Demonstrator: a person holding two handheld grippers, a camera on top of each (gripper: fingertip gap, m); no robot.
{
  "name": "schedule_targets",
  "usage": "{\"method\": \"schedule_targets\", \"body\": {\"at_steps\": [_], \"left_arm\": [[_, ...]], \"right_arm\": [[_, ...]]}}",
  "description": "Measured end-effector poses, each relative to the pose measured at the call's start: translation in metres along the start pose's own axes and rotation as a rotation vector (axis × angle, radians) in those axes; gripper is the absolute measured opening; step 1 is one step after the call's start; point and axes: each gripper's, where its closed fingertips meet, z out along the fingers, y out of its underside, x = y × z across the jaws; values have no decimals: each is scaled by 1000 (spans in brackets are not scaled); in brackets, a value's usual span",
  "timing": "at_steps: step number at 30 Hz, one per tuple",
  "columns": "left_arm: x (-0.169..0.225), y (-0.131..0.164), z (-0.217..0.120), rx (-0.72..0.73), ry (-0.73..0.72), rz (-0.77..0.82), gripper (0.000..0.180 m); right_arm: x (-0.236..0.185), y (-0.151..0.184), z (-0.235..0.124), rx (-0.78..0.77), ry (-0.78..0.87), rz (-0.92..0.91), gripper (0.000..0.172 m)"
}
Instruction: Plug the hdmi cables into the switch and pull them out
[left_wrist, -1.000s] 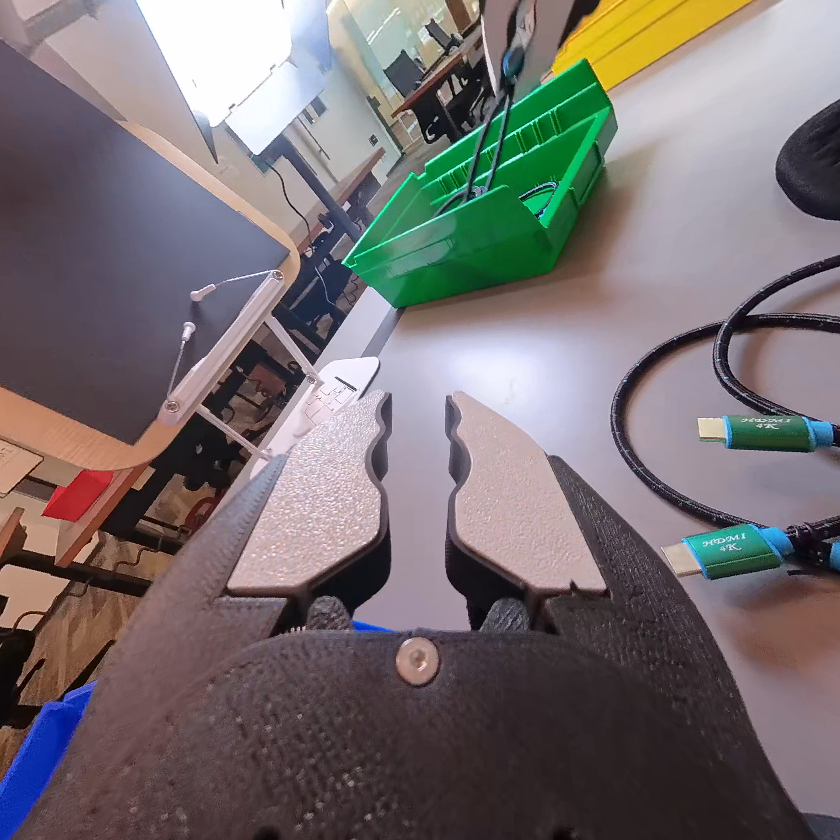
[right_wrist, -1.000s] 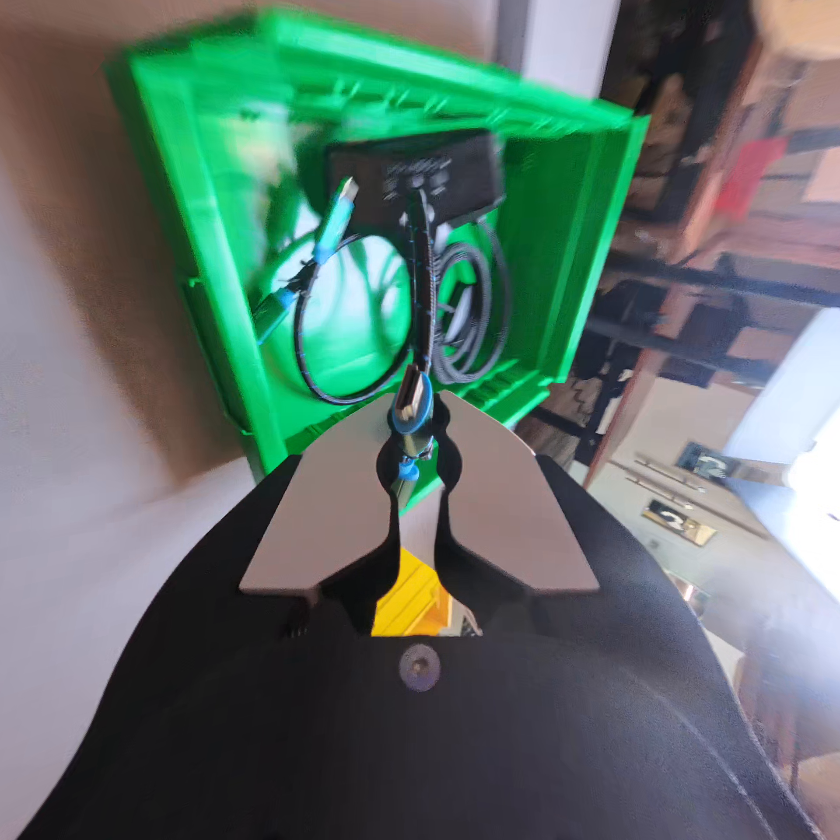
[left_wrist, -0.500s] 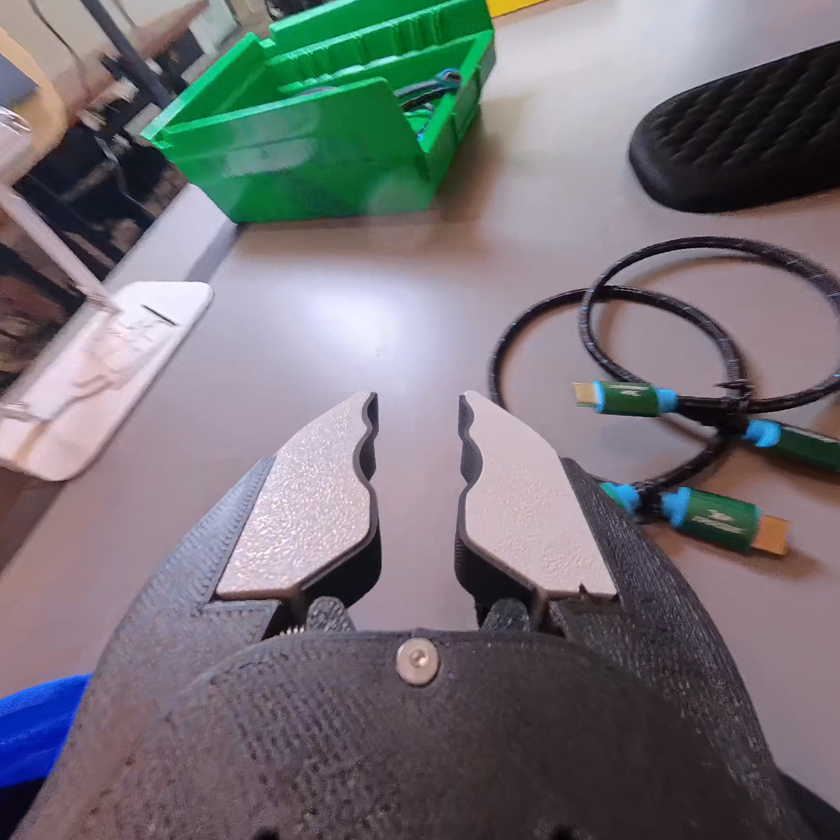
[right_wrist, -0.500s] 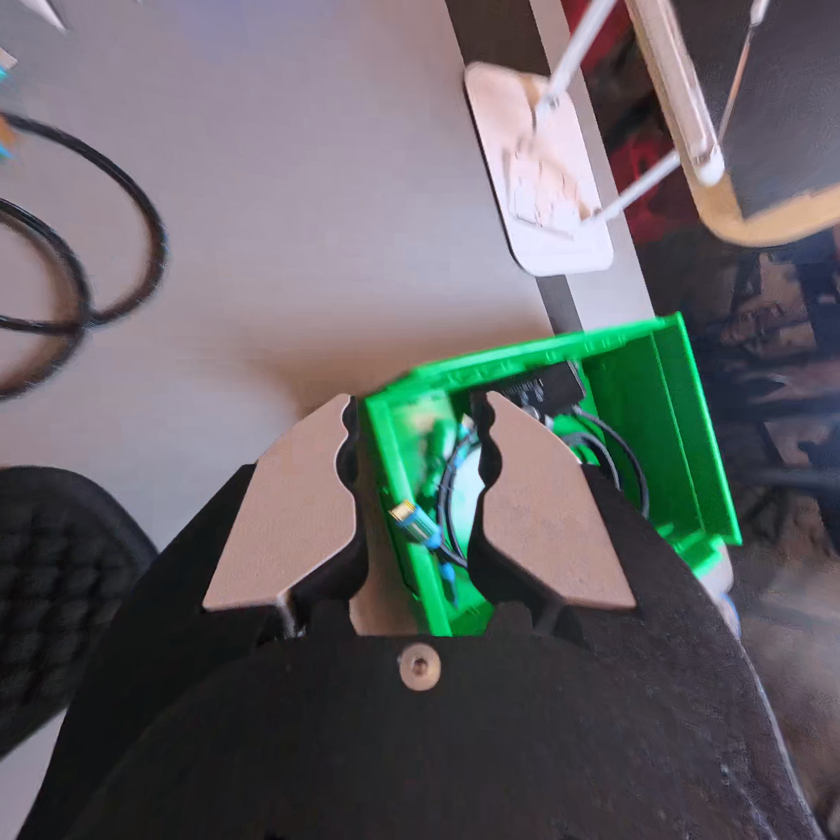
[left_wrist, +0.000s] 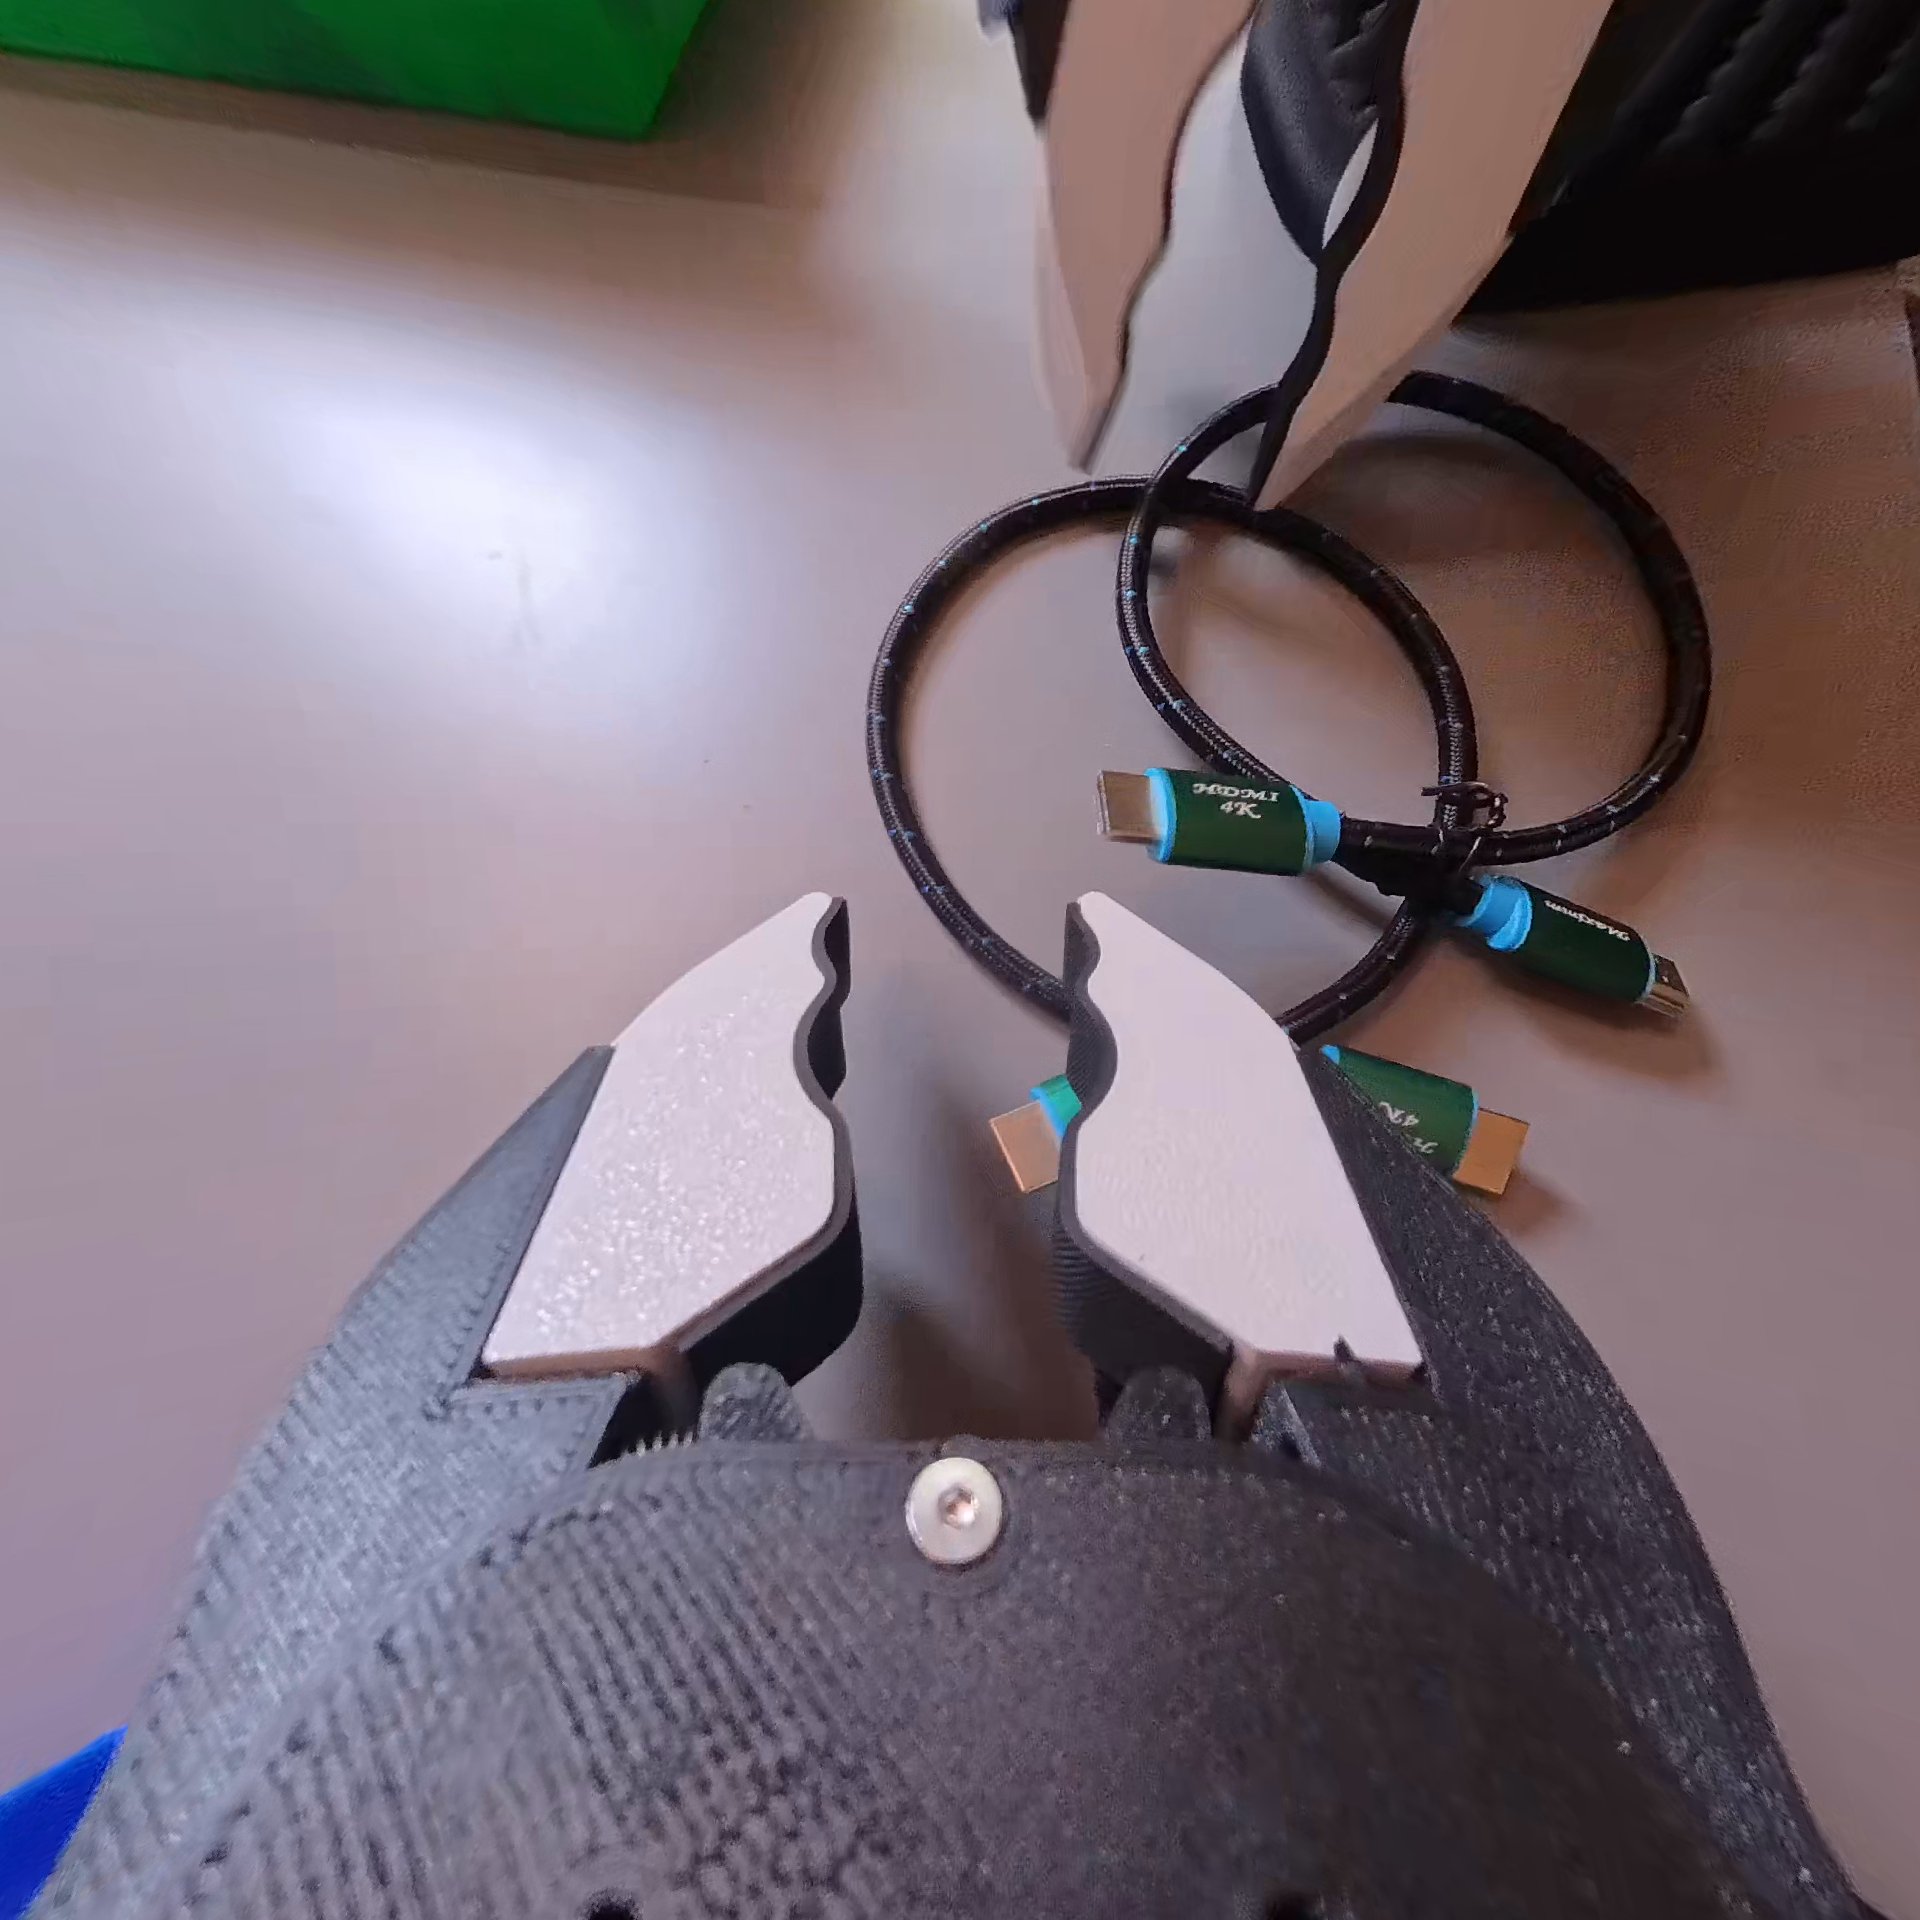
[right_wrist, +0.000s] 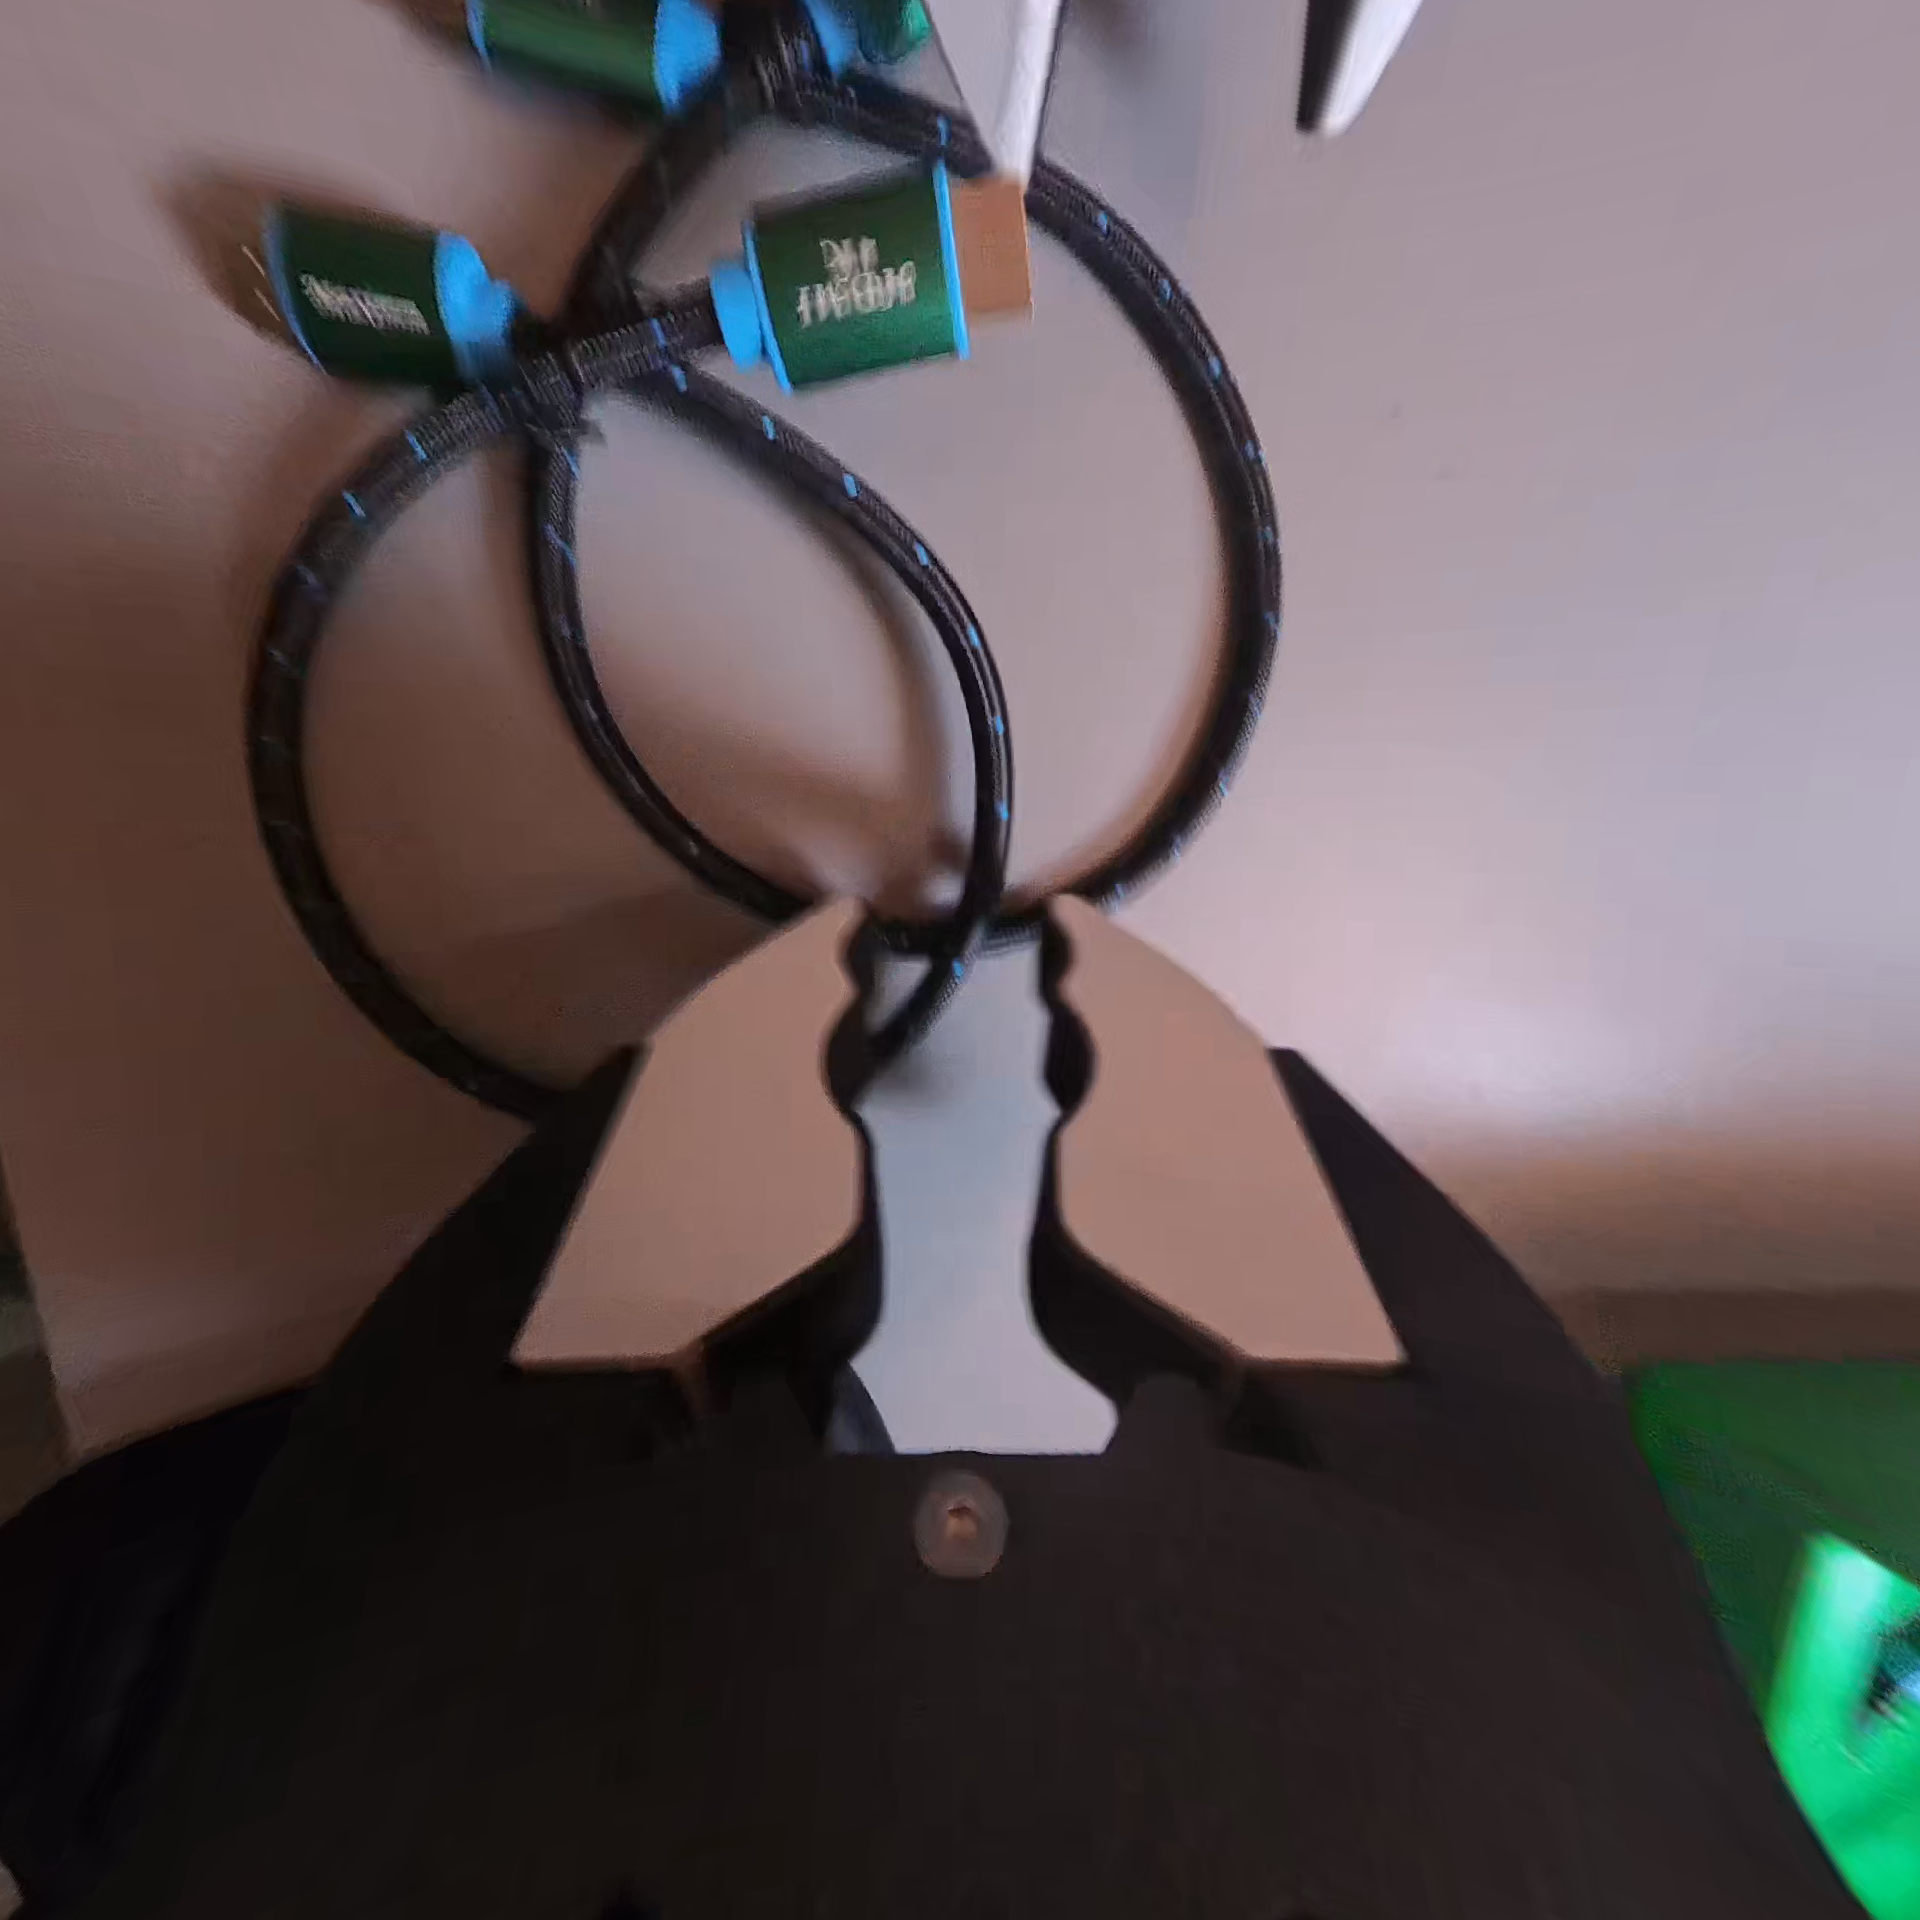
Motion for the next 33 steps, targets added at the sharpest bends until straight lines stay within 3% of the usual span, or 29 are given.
{"method": "schedule_targets", "body": {"at_steps": [1, 6, 12, 18, 20, 23, 26, 30, 33], "left_arm": [[-2, 1, -2, 1, -9, 1, 39], [-19, -9, -19, 69, -88, 2, 38], [-41, -28, -48, 233, -174, -45, 36], [-42, -31, -50, 238, -205, -18, 34], [-41, -30, -48, 230, -202, -12, 34], [-40, -28, -46, 219, -200, -9, 34], [-40, -28, -45, 213, -209, 2, 34], [-41, -26, -44, 209, -209, 1, 34], [-43, -22, -41, 194, -208, -5, 34]], "right_arm": [[-3, -1, 4, 12, -33, 34, 8], [-10, -22, -16, 116, -98, 7, 7], [23, -54, -122, 288, 83, -59, 6], [124, -11, -250, 253, 542, 18, 7], [147, 10, -270, 257, 560, 65, 7], [182, 46, -267, 289, 514, 171, 6], [219, 96, -228, 264, 491, 303, 6], [255, 166, -167, 83, 554, 438, 8], [268, 183, -150, -26, 609, 466, 23]]}}
